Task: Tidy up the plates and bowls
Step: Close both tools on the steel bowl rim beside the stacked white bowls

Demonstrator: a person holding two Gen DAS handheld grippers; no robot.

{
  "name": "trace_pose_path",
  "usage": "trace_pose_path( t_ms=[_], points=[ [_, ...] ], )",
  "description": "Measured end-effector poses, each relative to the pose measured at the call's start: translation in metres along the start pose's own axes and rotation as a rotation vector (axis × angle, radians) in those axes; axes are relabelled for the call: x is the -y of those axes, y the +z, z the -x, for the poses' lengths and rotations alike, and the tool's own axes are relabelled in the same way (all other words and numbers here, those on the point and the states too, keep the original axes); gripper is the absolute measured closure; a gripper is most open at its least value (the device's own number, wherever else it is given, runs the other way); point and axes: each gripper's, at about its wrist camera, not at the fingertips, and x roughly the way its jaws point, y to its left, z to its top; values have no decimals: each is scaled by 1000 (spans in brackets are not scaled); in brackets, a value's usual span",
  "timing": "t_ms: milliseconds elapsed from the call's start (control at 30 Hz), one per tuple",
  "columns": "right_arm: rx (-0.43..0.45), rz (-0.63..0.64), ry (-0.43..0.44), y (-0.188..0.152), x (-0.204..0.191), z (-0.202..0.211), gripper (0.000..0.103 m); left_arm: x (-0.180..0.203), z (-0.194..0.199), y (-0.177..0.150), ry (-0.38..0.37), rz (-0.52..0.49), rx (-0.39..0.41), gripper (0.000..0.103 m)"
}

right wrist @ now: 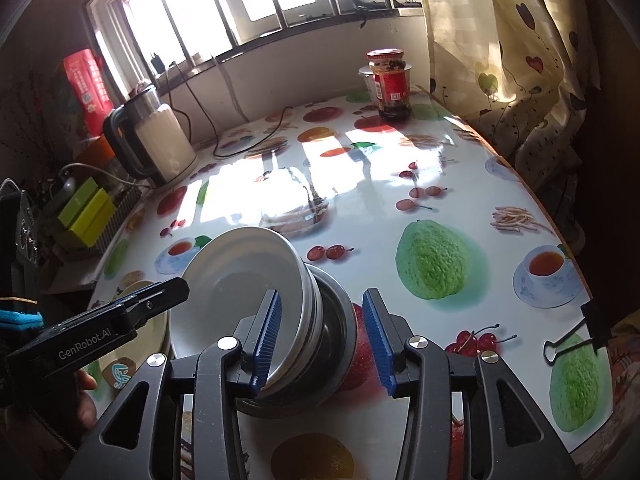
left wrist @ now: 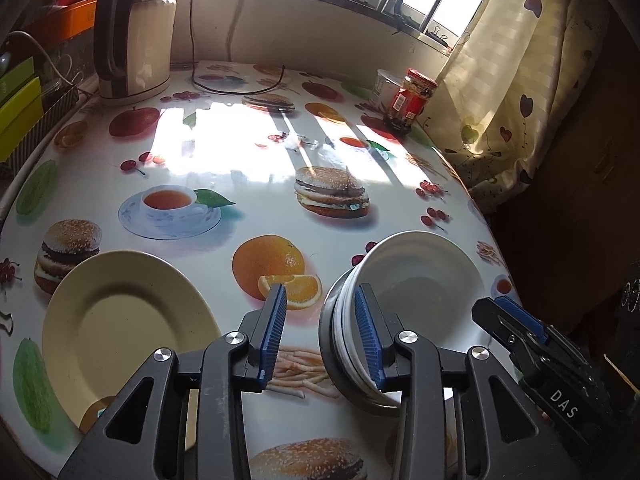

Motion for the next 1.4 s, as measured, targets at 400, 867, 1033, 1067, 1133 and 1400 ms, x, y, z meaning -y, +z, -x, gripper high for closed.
trace_pose_path(
  t_ms=[400,867,1033,1067,1133,1400],
  points=[
    [42,-81,29,2,27,13,57,-19,20,-3,-26,41,61,64],
    [7,-142,-8,-13,56,1,57,-30,0,-21,-27,89,-18,64],
    [-36,-158,41,-20,59,-13,57,-25,-8,-26,-45,84,-42,64],
    [-46,-162,48,-21,60,-16,57,-24,-10,-26,-46,83,-49,64],
    [-58,-163,54,-22,61,-20,57,-23,-12,-27,-44,82,-59,64],
    [-99,-181,139,-26,63,-34,64,-24,-19,-30,-43,87,-72,64]
  ],
)
